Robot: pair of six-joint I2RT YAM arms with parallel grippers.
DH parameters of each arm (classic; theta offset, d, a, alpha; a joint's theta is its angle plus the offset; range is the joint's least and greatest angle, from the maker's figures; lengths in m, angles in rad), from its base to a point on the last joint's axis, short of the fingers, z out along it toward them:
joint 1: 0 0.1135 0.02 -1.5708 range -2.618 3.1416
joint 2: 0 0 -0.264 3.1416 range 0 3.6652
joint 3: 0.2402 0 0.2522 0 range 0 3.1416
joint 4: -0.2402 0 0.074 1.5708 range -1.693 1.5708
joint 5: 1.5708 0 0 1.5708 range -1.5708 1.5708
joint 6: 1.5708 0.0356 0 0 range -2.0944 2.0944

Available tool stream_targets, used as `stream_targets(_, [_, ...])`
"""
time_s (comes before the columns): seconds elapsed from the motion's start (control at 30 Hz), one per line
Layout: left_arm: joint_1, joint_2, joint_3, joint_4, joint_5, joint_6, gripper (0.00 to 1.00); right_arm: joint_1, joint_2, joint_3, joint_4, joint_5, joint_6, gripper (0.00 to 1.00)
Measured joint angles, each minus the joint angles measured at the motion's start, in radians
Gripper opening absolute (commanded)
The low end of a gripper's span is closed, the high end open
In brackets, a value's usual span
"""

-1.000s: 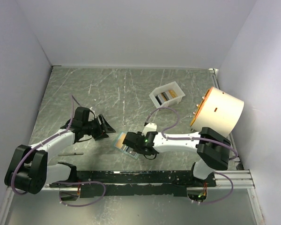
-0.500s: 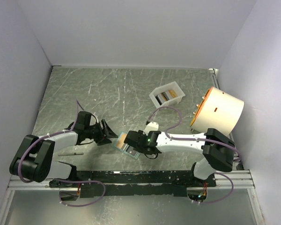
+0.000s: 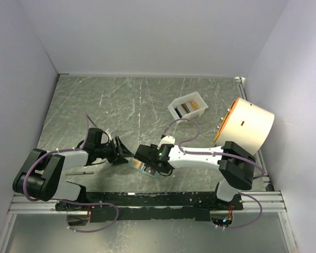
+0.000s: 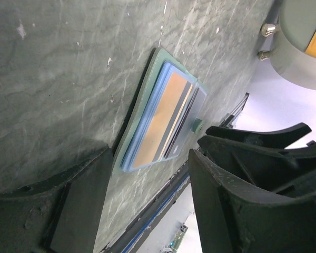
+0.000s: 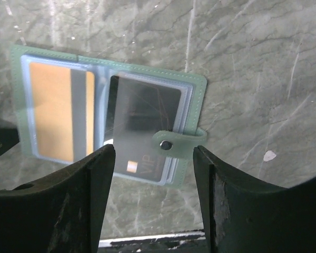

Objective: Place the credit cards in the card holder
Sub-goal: Close the card holder at the center of the board.

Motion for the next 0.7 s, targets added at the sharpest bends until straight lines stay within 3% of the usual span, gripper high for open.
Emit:
stream_targets(0.3, [0.000,-0.006,-0.004,-0.002,-0.001,0.001,0.70,-0.012,0.101,0.027,-0.050,0.013,-0.003,0.48])
stream_targets(0.47, [0.000,-0.043,0.006,-0.071,-0.037,0.033,0.72,-0.012,0.108,0.028,-0.077,0.051,-0.004,0.24])
stream_targets(0.7, [0.000,-0.068,0.061,-0.172,-0.112,0.083,0.73,-0.013,0.072,-0.039,-0.022,0.114,-0.032,0.22])
